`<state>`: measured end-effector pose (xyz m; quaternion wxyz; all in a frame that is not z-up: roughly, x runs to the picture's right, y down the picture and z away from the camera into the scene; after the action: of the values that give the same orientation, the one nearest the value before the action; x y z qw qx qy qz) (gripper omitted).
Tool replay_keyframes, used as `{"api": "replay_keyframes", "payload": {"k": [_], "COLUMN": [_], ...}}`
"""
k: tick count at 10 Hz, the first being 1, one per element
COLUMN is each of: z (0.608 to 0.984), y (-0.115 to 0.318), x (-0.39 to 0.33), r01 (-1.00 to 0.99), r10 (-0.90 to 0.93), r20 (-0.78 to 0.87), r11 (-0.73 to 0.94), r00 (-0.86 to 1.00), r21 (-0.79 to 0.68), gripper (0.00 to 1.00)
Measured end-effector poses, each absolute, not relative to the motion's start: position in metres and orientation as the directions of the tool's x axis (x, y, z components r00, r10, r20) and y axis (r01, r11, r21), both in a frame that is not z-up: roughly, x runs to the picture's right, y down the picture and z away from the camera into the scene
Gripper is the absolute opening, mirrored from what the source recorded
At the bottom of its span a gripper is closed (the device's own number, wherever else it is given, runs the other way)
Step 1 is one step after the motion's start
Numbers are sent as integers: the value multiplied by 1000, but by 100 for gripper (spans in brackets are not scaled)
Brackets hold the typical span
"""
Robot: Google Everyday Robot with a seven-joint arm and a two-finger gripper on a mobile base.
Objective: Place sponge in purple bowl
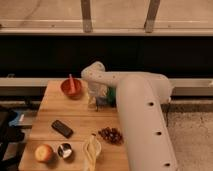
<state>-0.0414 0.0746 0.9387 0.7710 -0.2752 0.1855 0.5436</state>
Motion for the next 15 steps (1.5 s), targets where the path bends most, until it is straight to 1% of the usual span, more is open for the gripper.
{"api": "replay_keyframes", "payload": {"k": [5,6,7,13,15], "z": [940,939,938,936,928], "y": [75,74,73,73,64], "x": [-35,-36,-36,-38,-50], "r01": [-946,-946,-946,-944,-936], "r10": [739,740,739,737,758], "r20": [-590,-590,-590,-590,-551], "r11": [245,245,246,247,250], "r00": [324,324,325,328,349], "r21": [-212,-212,-213,-217,-249], "gripper": [8,2,0,0,0]}}
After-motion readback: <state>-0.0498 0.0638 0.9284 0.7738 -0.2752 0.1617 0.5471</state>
